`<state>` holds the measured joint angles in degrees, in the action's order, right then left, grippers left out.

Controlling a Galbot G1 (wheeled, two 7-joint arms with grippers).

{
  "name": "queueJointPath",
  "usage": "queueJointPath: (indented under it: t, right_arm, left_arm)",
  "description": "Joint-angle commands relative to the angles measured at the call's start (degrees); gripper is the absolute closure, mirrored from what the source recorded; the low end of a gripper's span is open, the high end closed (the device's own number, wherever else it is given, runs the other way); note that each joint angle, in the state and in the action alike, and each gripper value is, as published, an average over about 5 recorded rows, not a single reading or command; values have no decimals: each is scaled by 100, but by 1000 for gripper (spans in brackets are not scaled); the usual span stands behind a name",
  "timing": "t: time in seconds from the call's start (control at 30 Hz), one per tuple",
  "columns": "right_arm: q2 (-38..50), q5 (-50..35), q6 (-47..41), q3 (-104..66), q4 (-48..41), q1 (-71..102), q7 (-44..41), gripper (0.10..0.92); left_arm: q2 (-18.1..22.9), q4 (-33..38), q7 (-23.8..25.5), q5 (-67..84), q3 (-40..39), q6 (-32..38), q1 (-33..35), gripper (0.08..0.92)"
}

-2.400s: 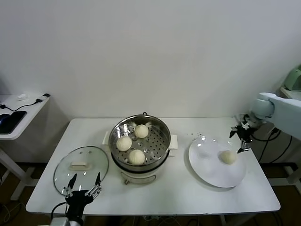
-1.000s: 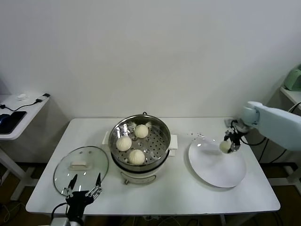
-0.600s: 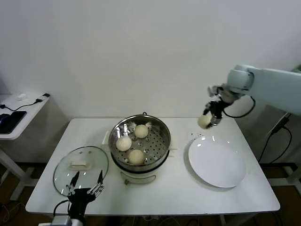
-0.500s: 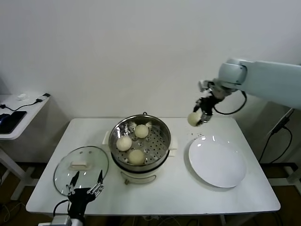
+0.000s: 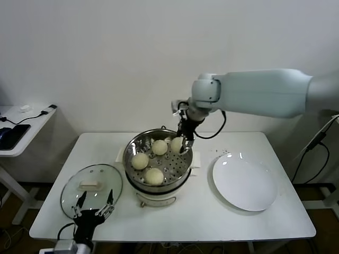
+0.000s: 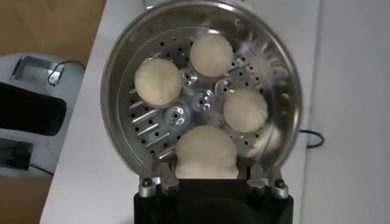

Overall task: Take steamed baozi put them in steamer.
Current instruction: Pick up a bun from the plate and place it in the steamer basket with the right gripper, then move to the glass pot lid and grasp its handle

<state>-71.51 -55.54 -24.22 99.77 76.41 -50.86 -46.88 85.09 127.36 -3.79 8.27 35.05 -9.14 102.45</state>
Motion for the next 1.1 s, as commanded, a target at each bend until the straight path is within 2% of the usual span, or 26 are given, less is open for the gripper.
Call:
queueJointPath:
  t: [0.03, 0.5, 0.77, 0.87, 0.97, 1.1]
  right_arm:
    - [-559, 66, -306, -13, -291, 882, 404, 372]
    - [-474, 335, -234, -262, -557, 1369, 630, 367]
    - [-228, 276, 349, -278, -447, 803, -35, 218]
    - [93, 99, 566, -485, -377, 540, -198, 205]
    - [595, -172, 627, -1004, -320, 508, 126, 203]
    - [1346, -226, 774, -2133, -205, 997, 1306, 202]
  left_arm:
    - [-13, -7, 6, 50, 12, -5, -4, 177]
    - [-28, -10, 14, 75, 19, -42, -34, 177]
    - [-81, 11, 20, 106, 102, -91, -73, 177]
    - [-73, 12, 18, 100, 91, -89, -56, 177]
    - [-70, 13, 17, 98, 85, -85, -53, 177]
    - [-83, 13, 13, 103, 101, -95, -69, 177]
